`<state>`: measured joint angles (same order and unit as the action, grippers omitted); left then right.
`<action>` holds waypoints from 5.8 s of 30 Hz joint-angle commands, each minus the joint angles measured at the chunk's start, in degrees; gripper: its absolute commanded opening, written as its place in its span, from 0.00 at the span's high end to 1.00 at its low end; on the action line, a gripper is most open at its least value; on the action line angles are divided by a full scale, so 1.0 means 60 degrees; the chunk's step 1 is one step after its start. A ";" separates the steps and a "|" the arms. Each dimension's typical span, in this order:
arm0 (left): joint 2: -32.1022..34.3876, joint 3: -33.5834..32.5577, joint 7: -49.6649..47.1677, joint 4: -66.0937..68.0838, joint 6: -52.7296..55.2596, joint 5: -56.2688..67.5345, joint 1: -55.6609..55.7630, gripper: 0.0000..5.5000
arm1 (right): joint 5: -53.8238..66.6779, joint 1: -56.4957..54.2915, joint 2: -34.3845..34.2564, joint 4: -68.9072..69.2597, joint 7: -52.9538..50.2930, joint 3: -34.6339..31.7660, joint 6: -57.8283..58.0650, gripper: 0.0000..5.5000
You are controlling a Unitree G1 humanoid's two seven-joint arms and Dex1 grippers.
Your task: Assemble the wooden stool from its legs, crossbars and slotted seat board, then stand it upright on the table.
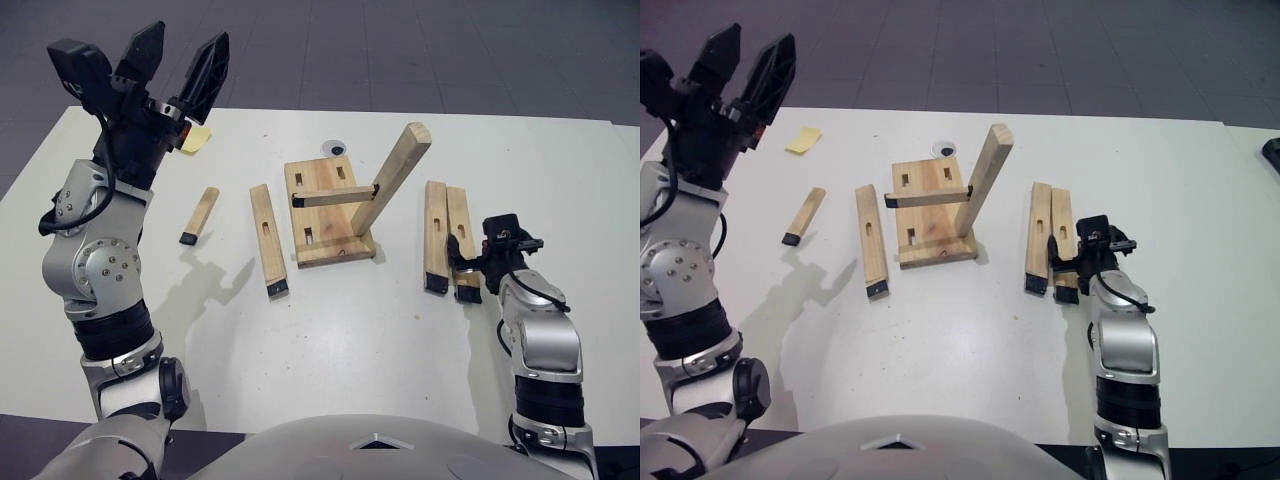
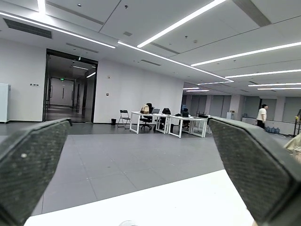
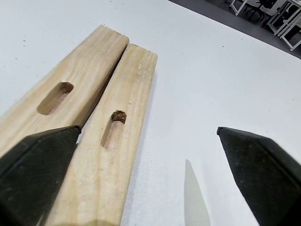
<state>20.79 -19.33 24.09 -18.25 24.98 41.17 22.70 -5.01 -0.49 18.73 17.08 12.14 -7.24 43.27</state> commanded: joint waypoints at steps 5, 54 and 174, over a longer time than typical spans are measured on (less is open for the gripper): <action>0.0025 0.0288 -0.0419 -0.0024 -0.0073 -0.0533 -0.0191 0.02 | -0.0025 -0.0011 0.0477 -0.0267 0.0039 0.0091 0.0971 0.02; -0.1280 0.0278 -0.2620 0.0699 0.3821 0.2867 0.4078 0.02 | 0.2235 -0.5094 0.0498 0.1403 -0.0175 -0.1541 -0.2875 0.63; -0.0579 -0.0231 -0.4890 -0.0238 0.2787 0.1140 -0.0256 0.81 | 0.1202 -0.1060 0.0171 -0.2262 0.3536 0.3341 -0.3748 0.02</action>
<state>16.78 -21.10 -4.94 -19.04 40.88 49.00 21.93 2.17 -6.14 20.94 5.05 33.84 11.87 18.83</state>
